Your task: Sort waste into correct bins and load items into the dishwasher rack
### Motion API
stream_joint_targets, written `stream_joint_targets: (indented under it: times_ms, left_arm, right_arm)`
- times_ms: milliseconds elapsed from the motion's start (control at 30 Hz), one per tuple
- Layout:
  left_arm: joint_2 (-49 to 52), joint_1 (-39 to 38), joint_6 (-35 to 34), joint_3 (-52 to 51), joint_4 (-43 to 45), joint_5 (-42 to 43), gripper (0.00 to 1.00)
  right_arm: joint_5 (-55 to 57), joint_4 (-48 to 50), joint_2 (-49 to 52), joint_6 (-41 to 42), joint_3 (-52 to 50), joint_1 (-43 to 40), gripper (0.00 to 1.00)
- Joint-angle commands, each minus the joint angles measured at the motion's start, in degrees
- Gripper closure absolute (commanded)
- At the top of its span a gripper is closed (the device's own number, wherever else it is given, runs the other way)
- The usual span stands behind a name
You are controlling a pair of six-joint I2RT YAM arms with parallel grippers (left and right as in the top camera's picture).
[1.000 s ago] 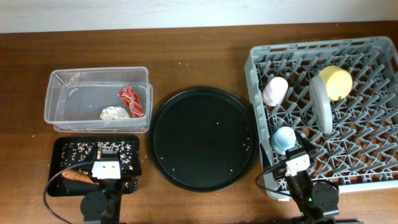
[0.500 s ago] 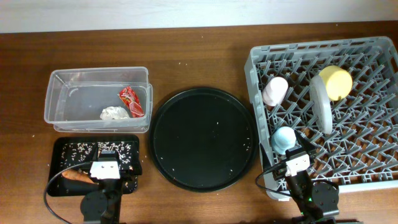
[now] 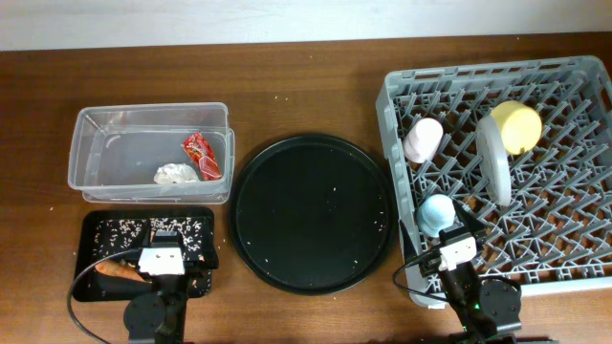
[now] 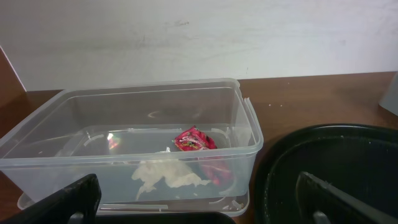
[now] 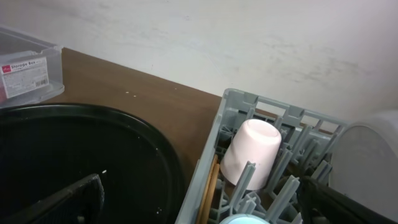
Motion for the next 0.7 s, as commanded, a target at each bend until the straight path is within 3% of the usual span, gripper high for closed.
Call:
stream_joint_targets:
  times_ms: [0, 667]
  left_arm:
    - [-0.55, 0.31, -0.59, -0.74, 0.17, -0.35, 0.01]
    - [-0.55, 0.31, -0.59, -0.74, 0.17, -0.35, 0.01]
  right_arm:
    - [0.52, -0.22, -0.39, 6.36, -0.42, 0.46, 0.02]
    - [2.01, -0.28, -0.39, 8.11, -0.42, 0.48, 0.02]
